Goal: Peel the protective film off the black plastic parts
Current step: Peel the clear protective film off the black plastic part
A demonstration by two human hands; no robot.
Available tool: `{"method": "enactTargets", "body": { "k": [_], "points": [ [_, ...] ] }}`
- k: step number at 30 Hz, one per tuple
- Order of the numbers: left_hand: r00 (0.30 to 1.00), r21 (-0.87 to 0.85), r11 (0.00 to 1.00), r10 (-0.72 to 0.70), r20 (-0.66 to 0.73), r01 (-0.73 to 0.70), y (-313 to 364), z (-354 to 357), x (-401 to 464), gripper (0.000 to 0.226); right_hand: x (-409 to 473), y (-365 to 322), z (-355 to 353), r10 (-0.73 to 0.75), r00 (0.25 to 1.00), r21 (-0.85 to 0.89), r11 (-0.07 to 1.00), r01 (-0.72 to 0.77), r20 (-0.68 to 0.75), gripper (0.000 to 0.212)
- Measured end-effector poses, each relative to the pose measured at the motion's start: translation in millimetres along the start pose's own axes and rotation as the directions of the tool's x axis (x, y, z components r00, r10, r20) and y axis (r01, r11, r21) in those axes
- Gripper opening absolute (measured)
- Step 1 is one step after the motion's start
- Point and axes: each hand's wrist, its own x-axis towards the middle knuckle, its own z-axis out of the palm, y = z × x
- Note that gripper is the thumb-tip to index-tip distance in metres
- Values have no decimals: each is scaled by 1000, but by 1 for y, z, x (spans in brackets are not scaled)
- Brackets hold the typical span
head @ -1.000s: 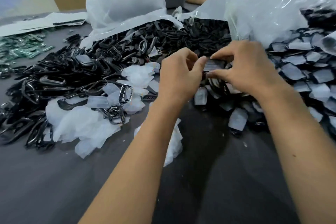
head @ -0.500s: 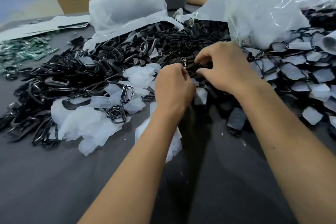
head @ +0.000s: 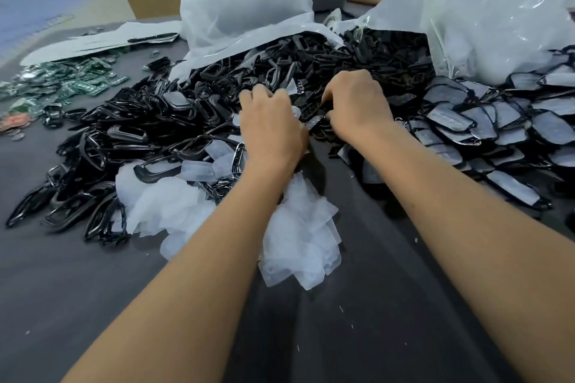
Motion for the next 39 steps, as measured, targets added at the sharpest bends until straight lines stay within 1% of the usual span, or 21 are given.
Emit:
{"method": "enactTargets", "body": {
  "k": [1, 3, 5, 6, 10, 12, 15, 18, 20, 22, 23, 24, 27, 29, 30, 32, 34, 35, 36, 37, 39],
  "points": [
    [1000, 16, 1000, -23, 3, 23, -6, -1, 6, 28, -2, 1, 0, 21, 1000, 24, 1000, -21, -23, 24],
    [994, 46, 997, -72, 76, 69, -20, 0, 18, 32, -6, 0, 0, 37, 995, 84, 996, -29, -90, 23],
    [983, 40, 997, -67, 171, 61, -31, 1, 26, 36, -14, -11, 1, 60, 988, 229, 973, -26, -144, 29],
    [980, 24, 999, -46, 191, 42, -34, 1, 28, 36, -17, -18, 3, 81, 984, 319, 947, -27, -158, 29],
    [991, -29, 1000, -3, 134, 7, -35, -2, 38, 30, -29, -48, 18, 147, 976, 572, 820, -31, -159, 17],
    [991, -76, 996, -36, 126, 46, -38, -5, 41, 26, -34, -54, 28, 204, 966, 654, 755, -52, -159, 20],
    [979, -174, 974, -119, 164, 148, -46, -11, 43, 39, -42, -52, 38, 248, 954, 695, 716, -62, -171, 28],
    [974, -176, 971, -131, 183, 164, -50, -16, 42, 28, -44, -49, 41, 224, 953, 727, 687, -5, -205, 24],
    [967, -168, 968, -153, 203, 188, -49, -20, 44, 23, -44, -48, 42, 198, 963, 733, 680, 1, -185, 26],
    [945, -189, 950, -194, 263, 248, -48, -24, 45, 23, -45, -48, 42, 184, 966, 742, 671, 12, -182, 26],
    [932, -228, 929, -222, 287, 291, -47, -27, 45, 17, -45, -48, 42, 184, 965, 754, 656, 22, -188, 25],
    [926, -273, 906, -244, 289, 324, -48, -29, 44, 7, -45, -48, 42, 188, 964, 772, 635, 27, -189, 23],
    [934, -395, 851, -270, 232, 345, -58, -35, 38, 16, -44, -44, 44, 224, 968, 837, 546, -32, -109, 15],
    [936, -441, 827, -282, 211, 348, -64, -40, 30, 19, -42, -41, 46, 240, 968, 855, 515, -58, -79, 17],
    [934, -479, 802, -297, 200, 358, -67, -42, 26, 20, -42, -41, 47, 244, 967, 862, 503, -65, -69, 18],
    [917, -625, 678, -354, 181, 385, -70, -47, 15, 15, -42, -41, 48, 248, 967, 878, 474, -72, -54, 17],
    [900, -786, 477, -375, 222, 393, -69, -55, 5, 10, -42, -41, 48, 251, 967, 901, 427, -75, -38, 16],
    [893, -838, 370, -362, 267, 401, -67, -59, -2, 12, -42, -42, 48, 251, 968, 915, 397, -77, -27, 16],
    [886, -864, 285, -344, 312, 415, -66, -62, -10, 16, -42, -41, 48, 248, 969, 927, 365, -81, -13, 16],
    [880, -873, 231, -326, 347, 430, -65, -65, -18, 21, -43, -42, 47, 241, 971, 940, 330, -88, 6, 16],
    [884, -880, 191, -277, 377, 435, -66, -65, -35, 27, -46, -40, 45, 202, 978, 967, 233, -106, 59, 18]
  ]
}}
